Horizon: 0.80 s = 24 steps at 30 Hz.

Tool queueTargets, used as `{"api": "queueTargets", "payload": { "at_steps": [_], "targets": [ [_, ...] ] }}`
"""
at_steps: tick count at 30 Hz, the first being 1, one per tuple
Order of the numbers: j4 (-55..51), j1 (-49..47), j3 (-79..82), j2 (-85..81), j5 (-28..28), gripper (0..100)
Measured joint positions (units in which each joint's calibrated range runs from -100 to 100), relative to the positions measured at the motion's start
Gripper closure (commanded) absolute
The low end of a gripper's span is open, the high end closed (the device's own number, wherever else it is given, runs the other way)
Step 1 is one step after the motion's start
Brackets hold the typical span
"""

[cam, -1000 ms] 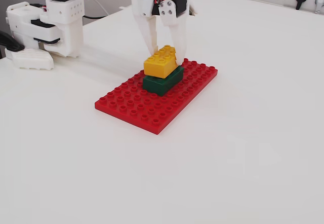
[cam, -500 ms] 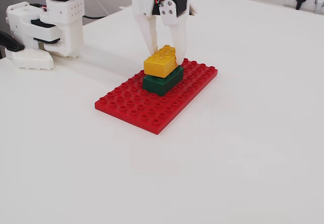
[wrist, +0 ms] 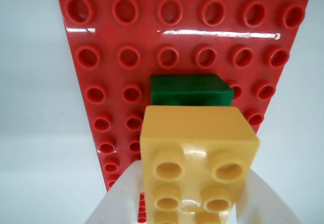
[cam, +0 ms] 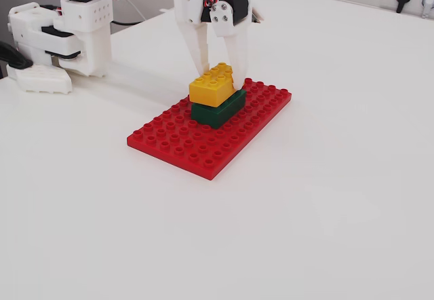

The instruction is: Put yellow lego brick onto the green one

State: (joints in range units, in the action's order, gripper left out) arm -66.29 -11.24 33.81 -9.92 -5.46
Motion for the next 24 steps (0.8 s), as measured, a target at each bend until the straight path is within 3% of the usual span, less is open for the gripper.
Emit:
{"api": "queueTargets", "payload": {
  "at_steps": [12, 19, 24],
  "targets": [
    [4.0, -0.1, 4.4, -0.2, -0.1, 87],
    [3.8, -0.5, 4.7, -0.1, 2.1, 73],
    [0.5, -0.4, 2.3, -0.1, 3.3, 71]
  ]
}}
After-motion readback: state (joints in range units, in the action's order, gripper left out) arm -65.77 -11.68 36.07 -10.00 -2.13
